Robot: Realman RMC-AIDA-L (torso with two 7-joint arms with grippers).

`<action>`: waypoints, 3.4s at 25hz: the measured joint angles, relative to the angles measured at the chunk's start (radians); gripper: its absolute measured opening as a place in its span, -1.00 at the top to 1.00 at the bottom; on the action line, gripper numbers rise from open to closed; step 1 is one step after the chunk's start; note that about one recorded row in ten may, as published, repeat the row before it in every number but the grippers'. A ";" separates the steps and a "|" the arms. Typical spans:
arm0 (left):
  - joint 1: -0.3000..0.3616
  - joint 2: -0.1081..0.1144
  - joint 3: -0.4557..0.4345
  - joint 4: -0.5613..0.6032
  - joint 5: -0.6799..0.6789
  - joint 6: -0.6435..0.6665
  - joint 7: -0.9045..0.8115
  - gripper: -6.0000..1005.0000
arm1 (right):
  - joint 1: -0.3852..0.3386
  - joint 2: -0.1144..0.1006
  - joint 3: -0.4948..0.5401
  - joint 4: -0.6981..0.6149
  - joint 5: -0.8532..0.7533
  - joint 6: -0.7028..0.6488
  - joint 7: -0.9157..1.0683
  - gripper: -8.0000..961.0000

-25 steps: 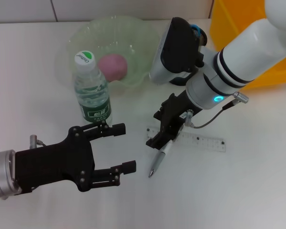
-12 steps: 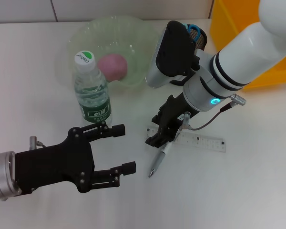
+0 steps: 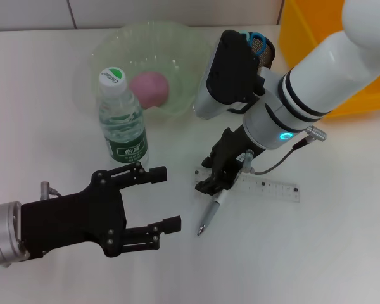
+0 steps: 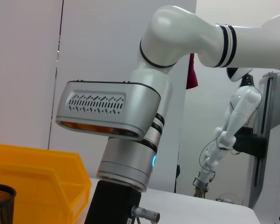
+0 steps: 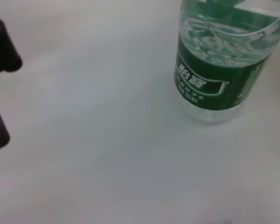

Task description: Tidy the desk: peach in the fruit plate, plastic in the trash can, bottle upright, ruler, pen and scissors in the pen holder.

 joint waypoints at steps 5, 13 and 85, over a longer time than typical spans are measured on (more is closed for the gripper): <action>-0.003 0.000 0.000 0.000 0.000 0.000 0.000 -0.59 | 0.000 0.000 -0.008 -0.001 0.000 0.005 0.000 0.00; -0.003 0.000 0.000 0.000 0.000 -0.002 0.003 -0.59 | 0.004 0.000 -0.009 0.000 -0.002 0.006 0.000 0.09; -0.003 0.000 -0.003 0.000 0.000 -0.003 0.008 -0.60 | -0.269 0.000 0.298 0.356 1.550 0.247 -1.492 0.08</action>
